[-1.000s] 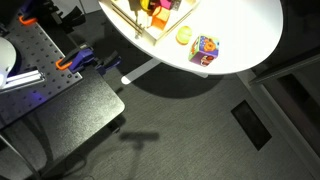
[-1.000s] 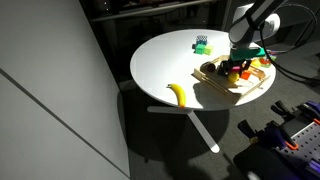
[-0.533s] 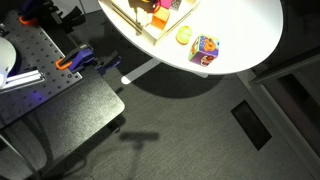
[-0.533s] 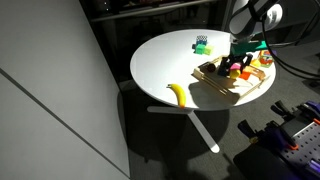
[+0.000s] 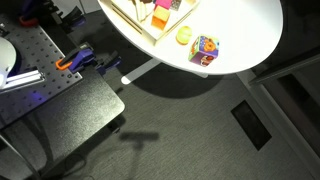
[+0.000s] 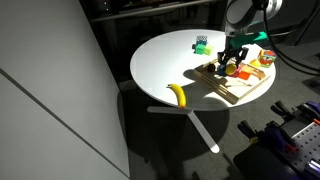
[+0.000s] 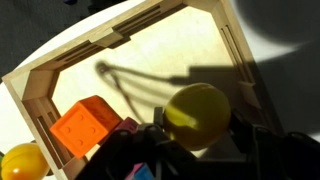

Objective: Move the plastic lemon to the table

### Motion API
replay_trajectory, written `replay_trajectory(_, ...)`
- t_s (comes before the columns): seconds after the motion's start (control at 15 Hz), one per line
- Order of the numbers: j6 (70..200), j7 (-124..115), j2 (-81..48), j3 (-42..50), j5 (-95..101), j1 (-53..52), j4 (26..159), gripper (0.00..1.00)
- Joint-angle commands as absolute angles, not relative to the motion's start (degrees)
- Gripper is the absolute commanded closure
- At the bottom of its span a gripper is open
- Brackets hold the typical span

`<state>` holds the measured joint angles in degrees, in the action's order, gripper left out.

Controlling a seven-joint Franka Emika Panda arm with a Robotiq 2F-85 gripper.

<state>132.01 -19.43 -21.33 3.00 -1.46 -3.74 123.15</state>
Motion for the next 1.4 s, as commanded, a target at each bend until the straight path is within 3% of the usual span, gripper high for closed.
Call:
replay_trajectory(0.0, 129.98, -16.39, -19.43, 1.69, 0.72, -4.84, 122.79, 0.6)
replay_trajectory(0.47, 128.73, -16.1, -20.53, -0.58, 4.46, -8.24, 119.55, 0.6)
replay_trajectory(1.33, 127.95, -18.0, -34.26, -0.69, 4.31, -12.1, 107.68, 0.6)
